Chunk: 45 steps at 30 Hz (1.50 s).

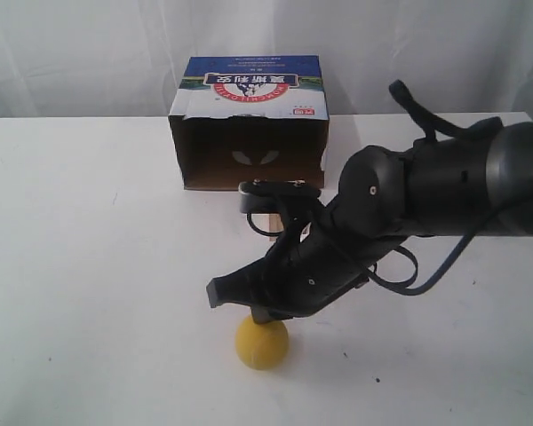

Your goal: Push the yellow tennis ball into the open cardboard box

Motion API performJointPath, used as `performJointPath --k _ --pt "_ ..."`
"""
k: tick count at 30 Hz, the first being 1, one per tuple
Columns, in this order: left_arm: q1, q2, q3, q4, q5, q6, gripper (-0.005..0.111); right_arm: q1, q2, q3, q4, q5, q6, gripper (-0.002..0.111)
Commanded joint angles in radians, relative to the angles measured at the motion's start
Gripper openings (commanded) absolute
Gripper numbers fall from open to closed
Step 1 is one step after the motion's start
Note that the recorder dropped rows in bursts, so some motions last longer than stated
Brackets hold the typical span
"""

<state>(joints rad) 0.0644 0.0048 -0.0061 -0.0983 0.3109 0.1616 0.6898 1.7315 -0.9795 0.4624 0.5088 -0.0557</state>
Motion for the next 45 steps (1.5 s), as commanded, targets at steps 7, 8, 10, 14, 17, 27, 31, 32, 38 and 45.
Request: performJointPath --k 7,8,10,14,17,27,31,32,38,45 --pt "-0.007 -0.005 0.006 -0.004 -0.004 0.0 0.0 0.002 0.063 -0.068 0.045 -0.044 -0.051 0.0" --pt "-0.007 -0.005 0.006 -0.004 -0.004 0.0 0.0 0.002 0.064 -0.082 0.045 -0.047 -0.053 0.0" --pt "-0.007 -0.005 0.006 -0.004 -0.004 0.0 0.0 0.002 0.068 -0.11 0.042 -0.047 -0.058 0.0" --pt "-0.007 -0.005 0.006 -0.004 -0.004 0.0 0.0 0.002 0.063 -0.164 0.031 -0.024 -0.076 0.0" --pt "-0.007 -0.005 0.006 -0.004 -0.004 0.0 0.0 0.002 0.056 -0.19 0.031 0.048 -0.074 0.0" --pt "-0.007 -0.005 0.006 -0.004 -0.004 0.0 0.0 0.002 0.055 -0.146 0.019 0.243 -0.103 0.0" --pt "-0.007 -0.005 0.006 -0.004 -0.004 0.0 0.0 0.002 0.086 -0.146 0.015 0.187 -0.103 0.0" --pt "-0.007 -0.005 0.006 -0.004 -0.004 0.0 0.0 0.002 0.096 -0.146 0.015 0.169 -0.103 0.0" --pt "-0.007 -0.005 0.006 -0.004 -0.004 0.0 0.0 0.002 0.178 -0.146 0.04 0.08 -0.103 0.0" --pt "-0.007 -0.005 0.006 -0.004 -0.004 0.0 0.0 0.002 0.195 -0.15 0.064 0.019 -0.104 0.0"
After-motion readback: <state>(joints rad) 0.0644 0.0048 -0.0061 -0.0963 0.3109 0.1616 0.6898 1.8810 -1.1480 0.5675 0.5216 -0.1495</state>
